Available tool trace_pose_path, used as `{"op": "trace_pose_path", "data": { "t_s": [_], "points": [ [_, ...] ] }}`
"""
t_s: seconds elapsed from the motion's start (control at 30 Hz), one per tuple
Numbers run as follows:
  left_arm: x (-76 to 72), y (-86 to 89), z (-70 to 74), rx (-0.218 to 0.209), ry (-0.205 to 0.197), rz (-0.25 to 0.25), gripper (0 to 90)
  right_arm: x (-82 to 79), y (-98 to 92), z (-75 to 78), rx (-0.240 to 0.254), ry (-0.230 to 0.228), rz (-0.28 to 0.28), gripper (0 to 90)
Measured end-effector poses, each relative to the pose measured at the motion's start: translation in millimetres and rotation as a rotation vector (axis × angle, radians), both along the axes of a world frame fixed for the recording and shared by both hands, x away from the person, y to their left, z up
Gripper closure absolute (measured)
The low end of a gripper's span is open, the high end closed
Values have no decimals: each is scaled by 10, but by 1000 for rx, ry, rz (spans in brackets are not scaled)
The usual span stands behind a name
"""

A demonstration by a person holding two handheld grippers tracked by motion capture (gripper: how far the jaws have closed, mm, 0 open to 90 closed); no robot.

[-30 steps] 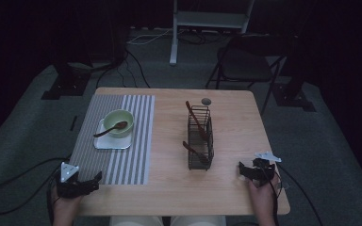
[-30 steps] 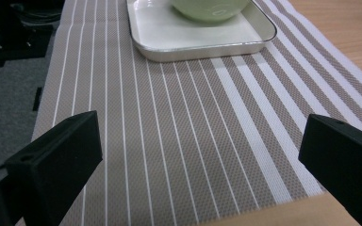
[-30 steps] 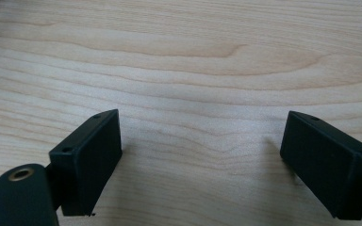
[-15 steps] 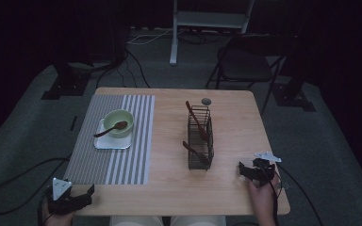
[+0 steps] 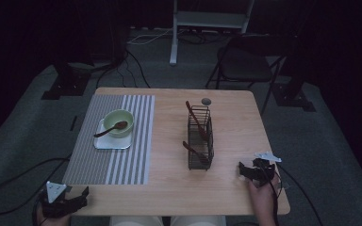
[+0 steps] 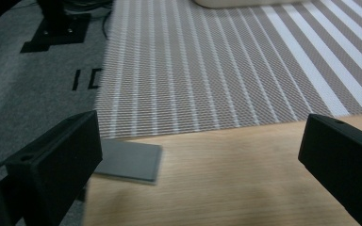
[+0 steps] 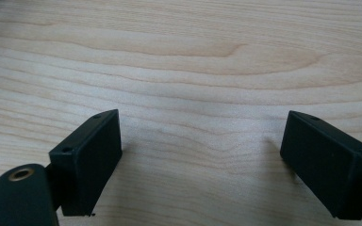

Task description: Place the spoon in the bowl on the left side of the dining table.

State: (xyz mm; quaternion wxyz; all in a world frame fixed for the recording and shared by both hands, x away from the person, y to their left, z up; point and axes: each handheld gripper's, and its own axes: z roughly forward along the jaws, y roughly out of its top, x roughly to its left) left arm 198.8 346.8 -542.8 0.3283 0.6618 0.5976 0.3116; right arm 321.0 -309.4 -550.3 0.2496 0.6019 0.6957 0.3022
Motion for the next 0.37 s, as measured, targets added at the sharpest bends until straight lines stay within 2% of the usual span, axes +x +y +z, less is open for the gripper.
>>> {"op": "trace_pose_path", "data": {
  "t_s": [0.17,0.23,0.37],
  "points": [
    [1,49,-10,-22,3,29,2,0,0,0,0,0,0,124],
    [4,42,-11,-4,14,44,1,0,0,0,0,0,0,124],
    [5,77,-19,-3,38,87,1,1,0,1,-1,1,0,124]
  ]
}}
